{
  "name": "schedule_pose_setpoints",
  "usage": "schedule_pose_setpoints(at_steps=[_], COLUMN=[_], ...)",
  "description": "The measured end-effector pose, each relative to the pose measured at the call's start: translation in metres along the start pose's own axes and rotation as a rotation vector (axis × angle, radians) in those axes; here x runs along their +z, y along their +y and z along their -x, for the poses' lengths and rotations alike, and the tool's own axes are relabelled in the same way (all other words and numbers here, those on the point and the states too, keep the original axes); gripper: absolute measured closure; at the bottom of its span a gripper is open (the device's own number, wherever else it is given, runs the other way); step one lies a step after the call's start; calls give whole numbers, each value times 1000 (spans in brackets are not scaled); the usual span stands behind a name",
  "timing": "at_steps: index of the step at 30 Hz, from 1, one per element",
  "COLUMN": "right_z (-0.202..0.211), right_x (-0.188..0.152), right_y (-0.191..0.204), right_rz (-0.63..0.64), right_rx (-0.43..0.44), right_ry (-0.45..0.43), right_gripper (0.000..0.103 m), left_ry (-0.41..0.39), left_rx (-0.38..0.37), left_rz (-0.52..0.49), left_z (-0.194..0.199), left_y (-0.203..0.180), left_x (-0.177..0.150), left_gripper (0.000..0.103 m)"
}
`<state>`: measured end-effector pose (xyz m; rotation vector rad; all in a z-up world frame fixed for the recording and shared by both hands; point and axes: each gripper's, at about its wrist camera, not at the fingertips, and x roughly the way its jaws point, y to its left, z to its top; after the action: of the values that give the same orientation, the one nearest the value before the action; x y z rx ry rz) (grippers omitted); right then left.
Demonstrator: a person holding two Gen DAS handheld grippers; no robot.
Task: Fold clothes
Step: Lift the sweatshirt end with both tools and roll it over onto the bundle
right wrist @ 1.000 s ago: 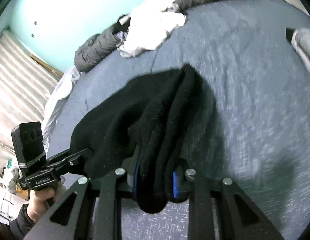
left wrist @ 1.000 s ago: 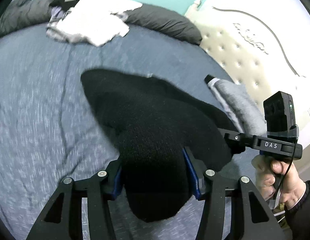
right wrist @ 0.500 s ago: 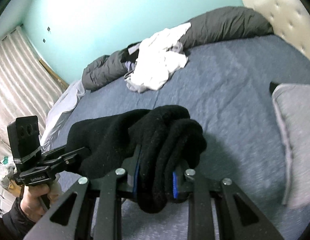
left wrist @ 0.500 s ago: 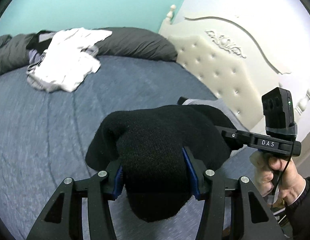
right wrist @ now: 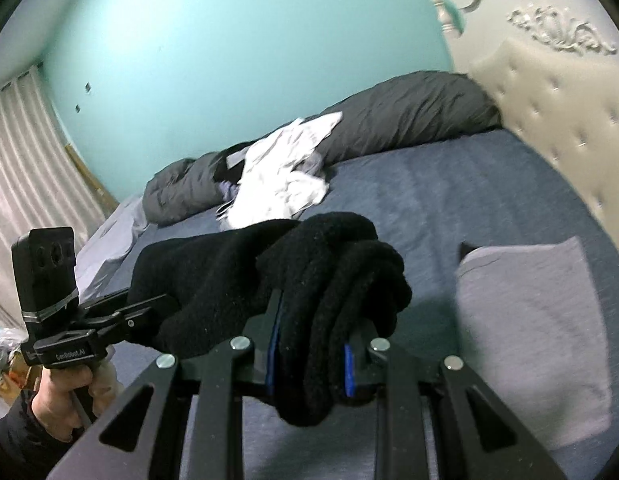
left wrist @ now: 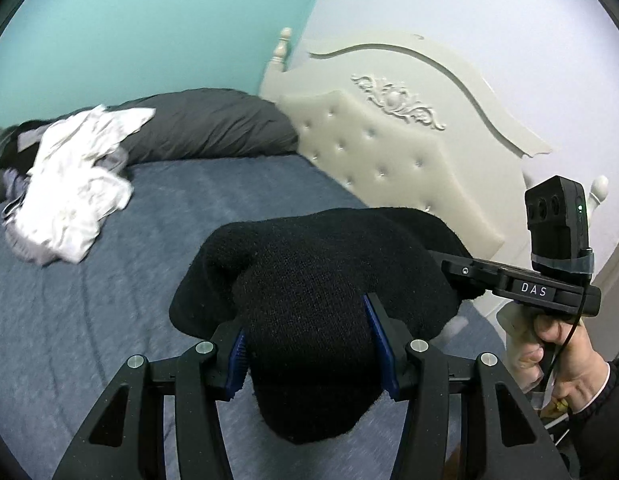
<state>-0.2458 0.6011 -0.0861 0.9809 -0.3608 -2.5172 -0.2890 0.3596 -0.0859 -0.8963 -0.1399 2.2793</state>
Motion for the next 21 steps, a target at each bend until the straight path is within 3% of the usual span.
schedule_pose_setpoints(at_steps=[17,21], right_z=[48,46], right_x=[59,49], right_y=[-124,-153], right_rz=[15,8], right_rx=[-164,-207], right_ry=[-95,-89], right_gripper=[80,80], left_ry=[-35,-64], left_rx=[-88,-105], left_rz=[-57,-62], left_z=[-130,-155], left_y=[-84,-104], left_x=[66,74], left_gripper=[47,47])
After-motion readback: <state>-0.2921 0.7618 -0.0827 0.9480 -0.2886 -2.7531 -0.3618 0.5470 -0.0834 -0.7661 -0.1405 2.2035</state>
